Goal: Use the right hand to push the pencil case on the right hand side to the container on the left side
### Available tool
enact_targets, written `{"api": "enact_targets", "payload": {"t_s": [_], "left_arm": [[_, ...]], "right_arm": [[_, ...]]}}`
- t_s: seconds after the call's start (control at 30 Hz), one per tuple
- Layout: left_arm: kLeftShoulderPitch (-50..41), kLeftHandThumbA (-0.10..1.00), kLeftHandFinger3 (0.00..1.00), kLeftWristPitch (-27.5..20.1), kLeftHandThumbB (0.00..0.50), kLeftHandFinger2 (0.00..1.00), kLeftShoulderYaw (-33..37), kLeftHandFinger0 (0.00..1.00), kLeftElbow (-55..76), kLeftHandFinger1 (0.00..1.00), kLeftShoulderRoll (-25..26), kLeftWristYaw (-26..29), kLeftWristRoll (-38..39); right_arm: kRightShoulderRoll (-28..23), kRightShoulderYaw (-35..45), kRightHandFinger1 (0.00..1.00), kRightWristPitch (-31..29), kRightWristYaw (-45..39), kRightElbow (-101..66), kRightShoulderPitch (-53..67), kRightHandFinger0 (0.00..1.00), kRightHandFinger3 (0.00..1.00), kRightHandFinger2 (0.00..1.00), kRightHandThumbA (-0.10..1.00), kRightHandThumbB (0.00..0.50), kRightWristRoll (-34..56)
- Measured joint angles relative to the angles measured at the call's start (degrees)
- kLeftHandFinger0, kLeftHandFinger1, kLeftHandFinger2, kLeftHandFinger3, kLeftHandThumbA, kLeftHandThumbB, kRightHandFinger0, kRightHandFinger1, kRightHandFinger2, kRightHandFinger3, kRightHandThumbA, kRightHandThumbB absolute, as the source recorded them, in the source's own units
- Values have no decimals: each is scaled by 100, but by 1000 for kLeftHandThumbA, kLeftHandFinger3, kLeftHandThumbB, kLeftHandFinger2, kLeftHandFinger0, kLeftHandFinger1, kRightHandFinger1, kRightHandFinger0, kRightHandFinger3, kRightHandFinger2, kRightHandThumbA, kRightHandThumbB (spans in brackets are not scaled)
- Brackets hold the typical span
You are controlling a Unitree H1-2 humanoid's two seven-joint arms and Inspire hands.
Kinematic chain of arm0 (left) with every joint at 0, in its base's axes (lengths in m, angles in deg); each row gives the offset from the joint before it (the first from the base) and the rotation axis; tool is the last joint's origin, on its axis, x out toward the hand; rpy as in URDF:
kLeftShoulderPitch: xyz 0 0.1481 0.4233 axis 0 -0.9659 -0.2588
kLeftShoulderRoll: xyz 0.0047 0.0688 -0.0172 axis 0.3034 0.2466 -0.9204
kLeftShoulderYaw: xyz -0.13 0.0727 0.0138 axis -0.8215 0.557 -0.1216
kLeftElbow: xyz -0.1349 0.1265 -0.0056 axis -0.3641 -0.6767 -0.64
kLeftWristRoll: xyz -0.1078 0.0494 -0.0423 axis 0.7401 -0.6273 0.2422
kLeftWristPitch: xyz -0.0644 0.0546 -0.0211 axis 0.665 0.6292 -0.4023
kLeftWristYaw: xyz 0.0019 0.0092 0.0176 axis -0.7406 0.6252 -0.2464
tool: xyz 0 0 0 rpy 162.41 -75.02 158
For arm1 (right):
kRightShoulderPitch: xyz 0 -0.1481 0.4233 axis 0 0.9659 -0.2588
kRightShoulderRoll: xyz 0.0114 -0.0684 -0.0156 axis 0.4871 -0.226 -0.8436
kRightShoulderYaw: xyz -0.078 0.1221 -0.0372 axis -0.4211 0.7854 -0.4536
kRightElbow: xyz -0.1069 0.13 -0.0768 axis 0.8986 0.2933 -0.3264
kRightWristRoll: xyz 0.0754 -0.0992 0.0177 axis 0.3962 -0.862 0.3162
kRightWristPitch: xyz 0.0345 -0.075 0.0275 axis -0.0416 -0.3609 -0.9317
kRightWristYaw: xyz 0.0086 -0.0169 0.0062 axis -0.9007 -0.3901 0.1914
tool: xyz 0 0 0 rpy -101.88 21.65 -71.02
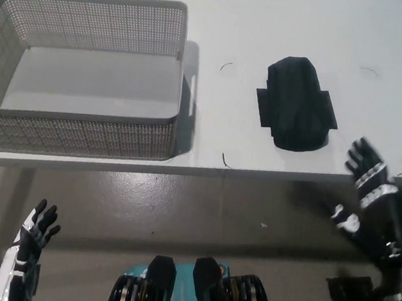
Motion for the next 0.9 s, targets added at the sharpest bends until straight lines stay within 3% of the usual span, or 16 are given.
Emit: {"api": "enact_targets", "payload": {"t_s": [0.13,0.37,0.43,0.53,0.7,0.9], "left_arm": [[30,1000,1000,-55,290,1000,-7,1000,0,1000,12,-43,1],[95,1000,1000,-91,264,1000,-8,1000,0,1000,27,-99,10],[111,1000,1000,-96,261,1000,-9,1000,0,1000,30,-109,11],[118,1000,1000,-104,263,1000,-9,1000,0,1000,33,-116,11],[121,1000,1000,-108,269,1000,-16,1000,0,1000,37,-133,22],[127,1000,1000,-110,269,1000,-16,1000,1,1000,36,-154,29]], "right_arm": [[-135,168,1000,-24,2,-76,-190,1000,1000,1000,1000,282,34],[-311,493,1000,-78,17,318,-782,1000,1000,1000,1000,265,111],[-386,550,1000,-110,20,594,-1050,1000,1000,1000,1000,241,138],[-489,630,1000,-136,30,1017,-1448,1000,1000,1000,1000,245,148],[-633,735,1000,-177,35,1803,-2162,1000,1000,1000,1000,296,173],[-726,735,1000,-238,35,2905,-3002,1000,1000,1000,1000,268,152]]}}
